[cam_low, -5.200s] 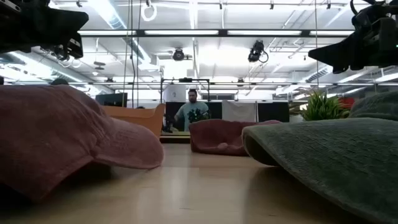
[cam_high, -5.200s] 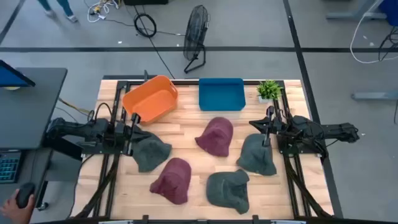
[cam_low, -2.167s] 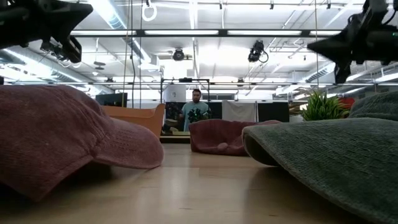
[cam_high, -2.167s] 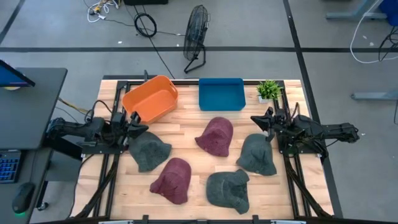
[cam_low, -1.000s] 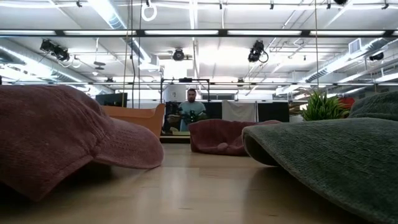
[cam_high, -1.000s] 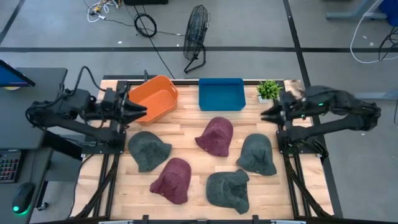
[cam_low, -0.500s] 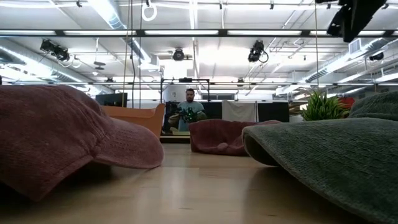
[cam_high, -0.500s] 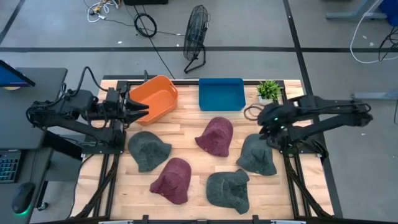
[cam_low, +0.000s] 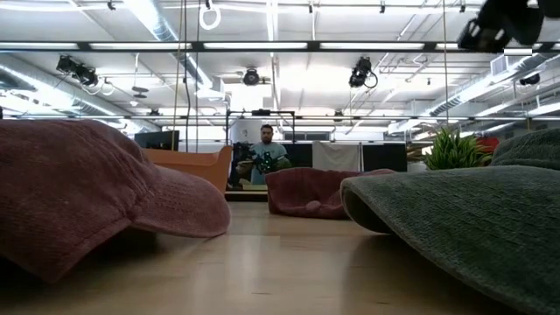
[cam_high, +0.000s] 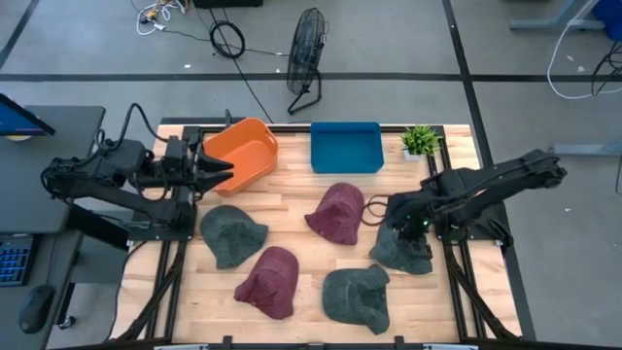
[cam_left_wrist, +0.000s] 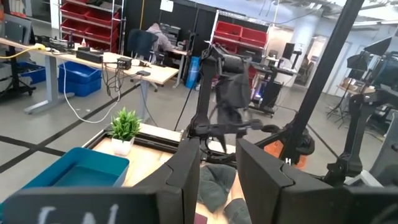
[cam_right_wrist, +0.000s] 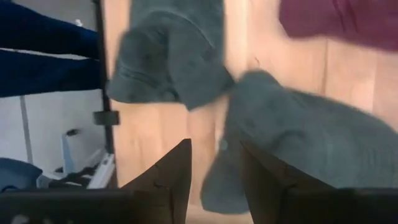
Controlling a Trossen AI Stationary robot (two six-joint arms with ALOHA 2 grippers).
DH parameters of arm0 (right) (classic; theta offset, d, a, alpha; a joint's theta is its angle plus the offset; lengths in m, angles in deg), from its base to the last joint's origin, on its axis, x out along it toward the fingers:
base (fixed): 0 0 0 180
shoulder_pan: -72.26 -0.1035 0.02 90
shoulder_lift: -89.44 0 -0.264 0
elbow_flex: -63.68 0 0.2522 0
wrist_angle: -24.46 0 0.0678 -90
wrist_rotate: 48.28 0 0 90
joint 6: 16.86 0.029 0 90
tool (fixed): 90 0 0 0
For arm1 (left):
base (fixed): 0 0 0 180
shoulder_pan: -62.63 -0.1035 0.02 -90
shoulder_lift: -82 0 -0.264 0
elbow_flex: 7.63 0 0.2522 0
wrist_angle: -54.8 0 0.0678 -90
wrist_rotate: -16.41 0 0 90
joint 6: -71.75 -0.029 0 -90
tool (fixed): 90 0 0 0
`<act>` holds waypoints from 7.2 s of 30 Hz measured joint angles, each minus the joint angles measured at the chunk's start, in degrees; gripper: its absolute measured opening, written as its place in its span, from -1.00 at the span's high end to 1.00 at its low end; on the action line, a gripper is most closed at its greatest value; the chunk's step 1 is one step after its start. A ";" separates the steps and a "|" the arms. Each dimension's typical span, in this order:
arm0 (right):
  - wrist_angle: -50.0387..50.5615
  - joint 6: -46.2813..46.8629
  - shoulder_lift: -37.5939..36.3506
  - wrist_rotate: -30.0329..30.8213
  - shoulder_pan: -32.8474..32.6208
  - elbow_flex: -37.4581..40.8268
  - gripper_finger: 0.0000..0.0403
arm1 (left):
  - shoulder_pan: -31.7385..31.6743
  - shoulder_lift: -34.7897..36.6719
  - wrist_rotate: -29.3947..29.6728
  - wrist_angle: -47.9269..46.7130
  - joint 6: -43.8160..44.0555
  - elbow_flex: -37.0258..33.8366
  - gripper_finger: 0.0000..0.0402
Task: Pick & Place hat
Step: Put the top right black cap into the blue bin
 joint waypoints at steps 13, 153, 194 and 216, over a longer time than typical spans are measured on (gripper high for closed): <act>4.99 -6.81 3.03 3.41 -1.20 -2.89 0.33 | -0.02 0.04 0.00 0.03 -0.13 0.00 0.45; -9.59 -10.60 -18.52 16.68 -7.20 17.70 0.19 | -0.02 -3.96 5.31 5.76 -2.71 0.02 0.45; -21.77 -3.21 11.95 20.90 -4.25 25.63 0.91 | -0.01 -3.96 5.27 5.73 -2.69 0.00 0.45; 3.57 8.61 8.39 22.78 1.86 -9.27 0.99 | 0.00 -3.96 5.27 5.87 -2.49 -0.02 0.45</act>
